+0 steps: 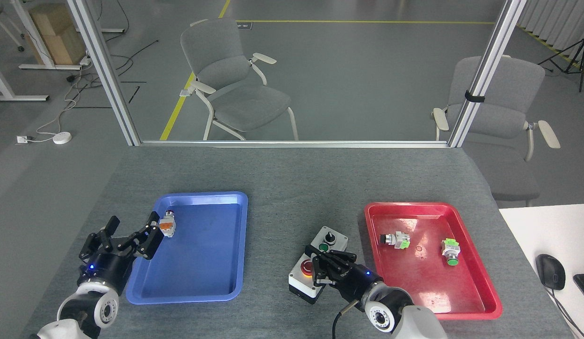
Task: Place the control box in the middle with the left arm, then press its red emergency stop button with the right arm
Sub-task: 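Move the right gripper onto the control box's red button and press down, then lift the right gripper off the red button back over the red tray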
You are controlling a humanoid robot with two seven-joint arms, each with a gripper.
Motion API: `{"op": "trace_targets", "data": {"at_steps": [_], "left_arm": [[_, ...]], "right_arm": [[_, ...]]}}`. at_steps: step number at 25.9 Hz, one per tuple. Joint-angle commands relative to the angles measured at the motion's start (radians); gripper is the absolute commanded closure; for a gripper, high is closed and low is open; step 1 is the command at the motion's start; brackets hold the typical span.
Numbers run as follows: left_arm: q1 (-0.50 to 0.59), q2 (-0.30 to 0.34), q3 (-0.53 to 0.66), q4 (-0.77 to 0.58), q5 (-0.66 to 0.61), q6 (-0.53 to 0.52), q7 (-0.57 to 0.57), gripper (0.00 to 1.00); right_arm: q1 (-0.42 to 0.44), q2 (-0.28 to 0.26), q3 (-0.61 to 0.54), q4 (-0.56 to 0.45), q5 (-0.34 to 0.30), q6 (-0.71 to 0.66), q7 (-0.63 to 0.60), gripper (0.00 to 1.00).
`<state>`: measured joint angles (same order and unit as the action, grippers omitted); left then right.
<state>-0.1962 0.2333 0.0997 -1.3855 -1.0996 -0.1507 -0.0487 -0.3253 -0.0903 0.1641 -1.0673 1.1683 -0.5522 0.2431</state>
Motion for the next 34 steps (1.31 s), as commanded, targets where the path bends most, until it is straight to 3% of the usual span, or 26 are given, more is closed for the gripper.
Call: {"op": "trace_targets", "data": {"at_steps": [1, 11, 15, 16, 18, 19, 24, 26, 30, 34], "left_arm": [[-0.023, 0.001, 0.017, 0.005, 0.001, 0.002, 0.02, 0.01], [-0.008, -0.011, 0.021, 0.005, 0.009, 0.003, 0.059, 0.01], [0.003, -0.017, 0.02, 0.003, 0.001, 0.036, 0.072, 0.01], [0.003, -0.017, 0.02, 0.003, 0.0, 0.051, 0.072, 0.01], [0.003, -0.017, 0.018, 0.002, -0.002, 0.088, 0.072, 0.01], [0.003, -0.017, 0.017, 0.002, -0.002, 0.097, 0.072, 0.01], [0.004, -0.017, 0.015, 0.003, 0.0, 0.1, 0.073, 0.01], [0.004, -0.017, 0.015, 0.003, 0.0, 0.099, 0.073, 0.01], [0.004, -0.017, 0.015, 0.003, 0.0, 0.092, 0.073, 0.01], [0.014, -0.017, 0.009, 0.005, 0.0, 0.091, 0.075, 0.01]], "right_arm": [[-0.001, 0.006, 0.017, 0.061, 0.001, 0.002, 0.001, 1.0], [-0.006, 0.001, 0.035, 0.135, 0.001, 0.009, 0.001, 1.0], [-0.011, 0.007, 0.021, 0.112, -0.013, 0.009, -0.008, 0.96], [-0.014, 0.007, 0.014, 0.096, -0.015, 0.015, -0.013, 0.75], [-0.035, 0.003, -0.041, 0.052, -0.033, 0.035, -0.013, 0.08], [-0.041, 0.003, -0.08, 0.036, -0.056, 0.032, -0.013, 0.01], [-0.077, -0.014, -0.209, 0.033, -0.308, -0.011, 0.001, 0.01], [-0.08, -0.052, -0.256, 0.03, -0.366, -0.063, -0.002, 0.01], [-0.08, -0.101, -0.414, 0.033, -0.381, -0.199, -0.008, 0.01], [-0.07, -0.121, -0.483, 0.038, -0.363, -0.209, -0.008, 0.01]]}}
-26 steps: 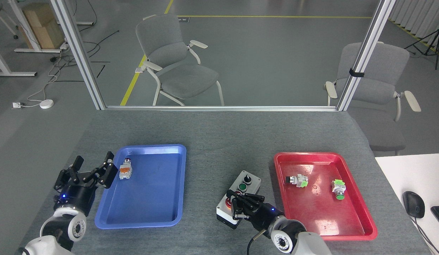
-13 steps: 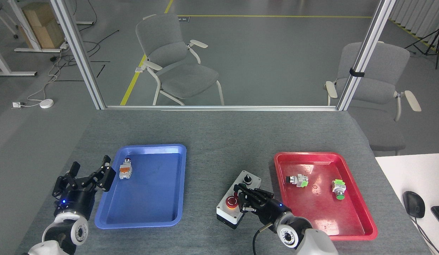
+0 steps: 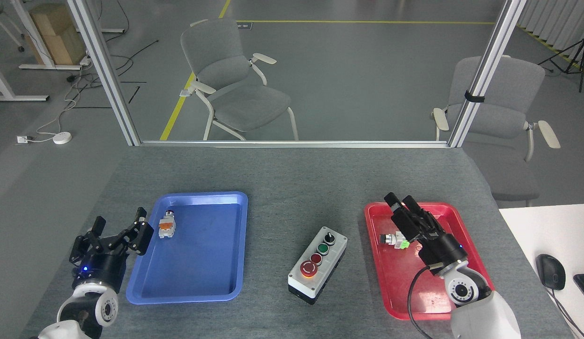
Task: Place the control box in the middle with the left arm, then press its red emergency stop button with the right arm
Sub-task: 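Lift the right gripper off the red button back over the red tray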
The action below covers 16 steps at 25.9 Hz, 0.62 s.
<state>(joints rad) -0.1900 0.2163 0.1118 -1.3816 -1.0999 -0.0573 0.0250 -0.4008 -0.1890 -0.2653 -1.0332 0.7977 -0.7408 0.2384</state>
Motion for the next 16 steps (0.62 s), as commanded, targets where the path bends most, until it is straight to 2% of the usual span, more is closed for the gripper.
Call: {"op": "trace_targets", "data": {"at_steps": [1, 3, 5, 9, 11, 13, 16], "left_arm": [[0.018, -0.003, -0.003, 0.001, 0.0, -0.003, 0.001, 0.01], [0.043, -0.014, -0.003, -0.004, 0.0, -0.003, 0.001, 0.01], [0.069, -0.035, -0.004, -0.007, 0.0, -0.004, 0.009, 0.01], [0.103, -0.106, -0.004, 0.001, -0.003, -0.004, 0.023, 0.01], [0.11, -0.11, -0.004, 0.003, -0.003, -0.004, 0.023, 0.01], [0.116, -0.109, -0.004, 0.004, -0.006, -0.004, 0.021, 0.01], [0.118, -0.106, -0.004, 0.006, -0.009, -0.004, 0.023, 0.01]], "right_arm": [[0.011, -0.035, -0.055, 0.005, 0.023, -0.017, -0.005, 0.01], [0.025, -0.036, -0.055, -0.005, 0.1, 0.004, -0.008, 0.03], [0.056, -0.033, -0.058, -0.028, 0.221, 0.08, -0.011, 0.07], [0.131, -0.003, -0.038, -0.146, 0.41, 0.34, -0.128, 0.08], [0.16, 0.033, -0.028, -0.197, 0.457, 0.425, -0.203, 0.08], [0.165, 0.066, -0.012, -0.24, 0.482, 0.466, -0.226, 0.08], [0.181, 0.075, -0.005, -0.272, 0.509, 0.489, -0.229, 0.08]]}}
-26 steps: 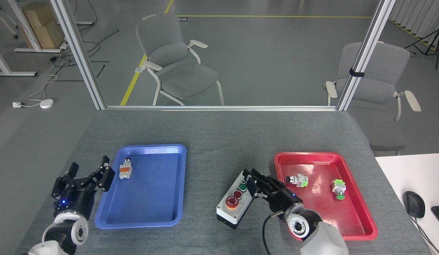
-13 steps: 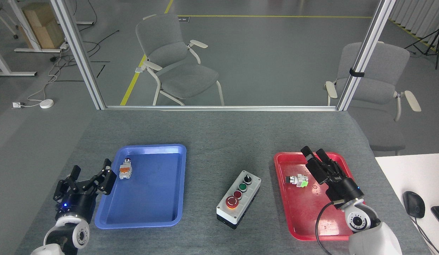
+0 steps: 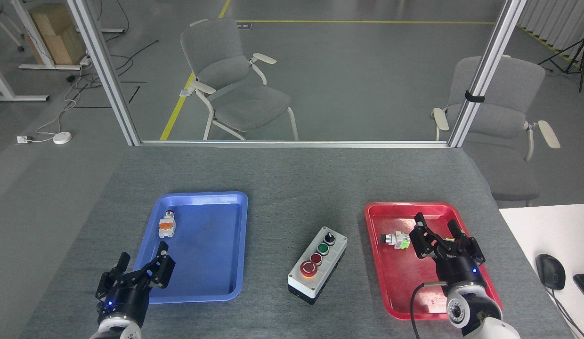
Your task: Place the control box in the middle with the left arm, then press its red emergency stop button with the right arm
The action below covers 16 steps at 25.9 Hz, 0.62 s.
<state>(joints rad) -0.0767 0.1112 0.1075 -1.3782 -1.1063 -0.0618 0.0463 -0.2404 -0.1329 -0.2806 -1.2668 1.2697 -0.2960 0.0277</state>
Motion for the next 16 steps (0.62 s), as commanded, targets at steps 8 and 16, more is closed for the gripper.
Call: {"op": "trace_targets", "data": {"at_steps": [8, 16], "left_arm": [[0.005, -0.01, 0.001, 0.004, 0.014, 0.002, 0.015, 0.01], [0.005, -0.01, 0.0, 0.004, 0.014, 0.002, 0.015, 0.01]], "right_arm": [[0.049, 0.035, 0.011, -0.04, 0.053, 0.043, -0.029, 0.02], [0.05, 0.035, 0.011, -0.039, 0.063, 0.077, -0.028, 0.01]]}}
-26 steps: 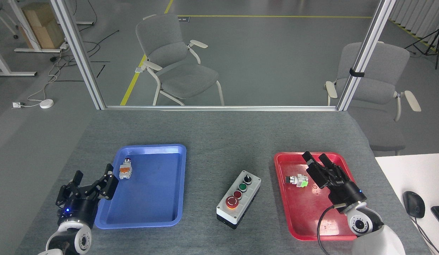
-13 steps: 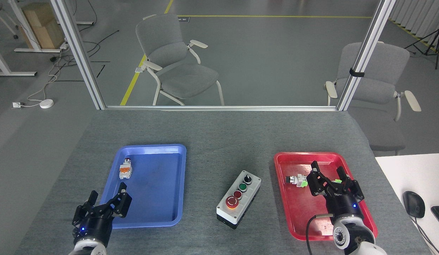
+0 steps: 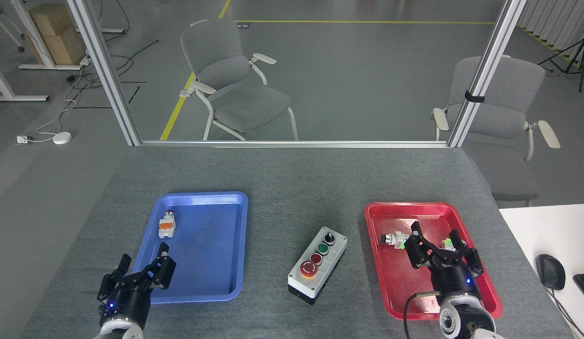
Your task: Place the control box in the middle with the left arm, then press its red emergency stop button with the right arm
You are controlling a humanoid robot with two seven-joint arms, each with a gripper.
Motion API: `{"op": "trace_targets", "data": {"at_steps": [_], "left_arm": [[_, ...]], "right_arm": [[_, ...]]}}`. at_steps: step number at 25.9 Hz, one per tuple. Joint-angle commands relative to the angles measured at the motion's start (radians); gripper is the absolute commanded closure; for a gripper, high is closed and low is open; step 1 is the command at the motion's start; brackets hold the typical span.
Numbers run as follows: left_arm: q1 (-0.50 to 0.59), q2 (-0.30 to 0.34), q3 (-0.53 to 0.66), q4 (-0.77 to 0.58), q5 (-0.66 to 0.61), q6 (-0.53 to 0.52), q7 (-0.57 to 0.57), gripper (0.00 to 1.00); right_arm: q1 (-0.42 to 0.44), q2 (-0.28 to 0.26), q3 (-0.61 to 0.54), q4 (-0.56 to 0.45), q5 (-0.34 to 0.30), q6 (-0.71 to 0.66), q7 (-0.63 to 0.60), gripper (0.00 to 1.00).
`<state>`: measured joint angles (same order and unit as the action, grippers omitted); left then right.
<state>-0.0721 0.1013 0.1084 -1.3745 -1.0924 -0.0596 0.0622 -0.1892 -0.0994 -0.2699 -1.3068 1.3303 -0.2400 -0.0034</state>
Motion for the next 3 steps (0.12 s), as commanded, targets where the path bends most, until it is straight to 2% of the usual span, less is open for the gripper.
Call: {"op": "trace_targets", "data": {"at_steps": [1, 3], "left_arm": [[0.0, 0.0, 0.001, 0.0, 0.0, 0.0, -0.001, 0.01], [0.0, 0.0, 0.001, 0.0, 0.0, 0.0, -0.001, 0.01]], "right_arm": [[-0.001, 0.003, 0.0, 0.0, 0.003, 0.041, 0.0, 0.01], [-0.004, 0.017, 0.006, 0.0, 0.003, 0.099, -0.007, 0.02]]}}
